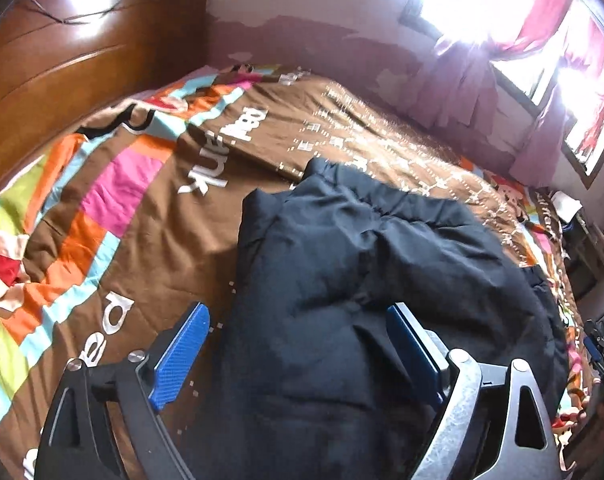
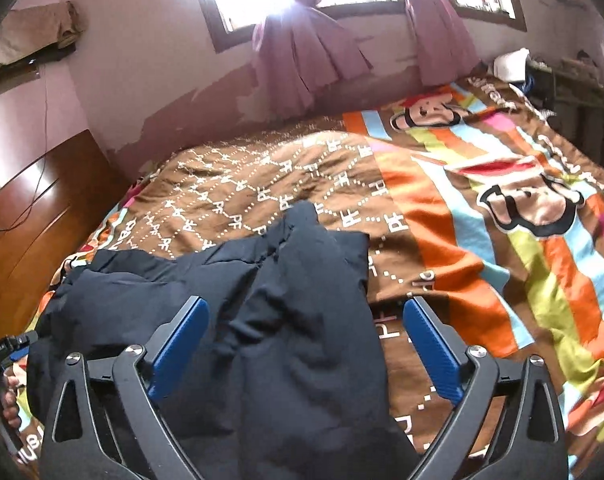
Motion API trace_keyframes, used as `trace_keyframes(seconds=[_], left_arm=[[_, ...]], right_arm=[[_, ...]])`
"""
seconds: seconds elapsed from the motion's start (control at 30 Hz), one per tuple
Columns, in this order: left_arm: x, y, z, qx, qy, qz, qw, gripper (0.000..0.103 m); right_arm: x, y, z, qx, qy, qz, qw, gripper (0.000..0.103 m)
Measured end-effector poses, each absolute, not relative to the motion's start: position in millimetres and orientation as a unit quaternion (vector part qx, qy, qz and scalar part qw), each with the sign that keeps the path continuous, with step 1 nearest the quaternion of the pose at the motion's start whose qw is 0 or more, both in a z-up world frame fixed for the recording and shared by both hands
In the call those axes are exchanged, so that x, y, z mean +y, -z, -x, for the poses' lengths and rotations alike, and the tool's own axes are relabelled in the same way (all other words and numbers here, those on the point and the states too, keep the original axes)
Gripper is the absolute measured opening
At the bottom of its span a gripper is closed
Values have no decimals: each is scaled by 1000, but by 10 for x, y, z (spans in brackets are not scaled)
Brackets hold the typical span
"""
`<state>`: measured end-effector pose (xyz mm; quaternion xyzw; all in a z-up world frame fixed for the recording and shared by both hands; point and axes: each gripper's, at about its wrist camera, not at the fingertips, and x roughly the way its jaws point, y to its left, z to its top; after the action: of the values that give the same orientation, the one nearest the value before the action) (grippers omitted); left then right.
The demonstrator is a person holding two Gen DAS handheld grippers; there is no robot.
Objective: Fold large clothes
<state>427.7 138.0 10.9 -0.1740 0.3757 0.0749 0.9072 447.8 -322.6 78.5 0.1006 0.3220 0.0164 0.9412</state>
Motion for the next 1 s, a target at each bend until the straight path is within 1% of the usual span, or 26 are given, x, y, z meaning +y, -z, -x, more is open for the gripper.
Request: trace_keyframes(seconds=[0.07, 0.1, 0.17, 0.23, 0.6, 1.0], left_arm=[[1324, -202, -4184, 368, -78, 165, 912, 94], [1294, -250, -4137, 365, -78, 160, 914, 97], [1258, -344, -4044, 351, -77, 153, 921, 99], [1211, -435, -3931, 335, -80, 142, 928, 103], [956, -871, -3337, 268, -78, 91, 956, 103], [746, -1201, -2789, 214, -67, 78, 972, 103]], right_arm=[[-3188, -866, -4395, 311, -22, -94, 945, 101], [-3168, -893, -4364, 307, -25, -92, 947, 101], [-3125, -957, -4286, 299, -35, -87, 950, 101], [-3081, -1015, -4201, 291, -36, -81, 953, 102], [-2981, -1356, -3650, 249, -53, -90, 963, 102], [-2790, -1667, -3075, 209, -72, -80, 972, 102]])
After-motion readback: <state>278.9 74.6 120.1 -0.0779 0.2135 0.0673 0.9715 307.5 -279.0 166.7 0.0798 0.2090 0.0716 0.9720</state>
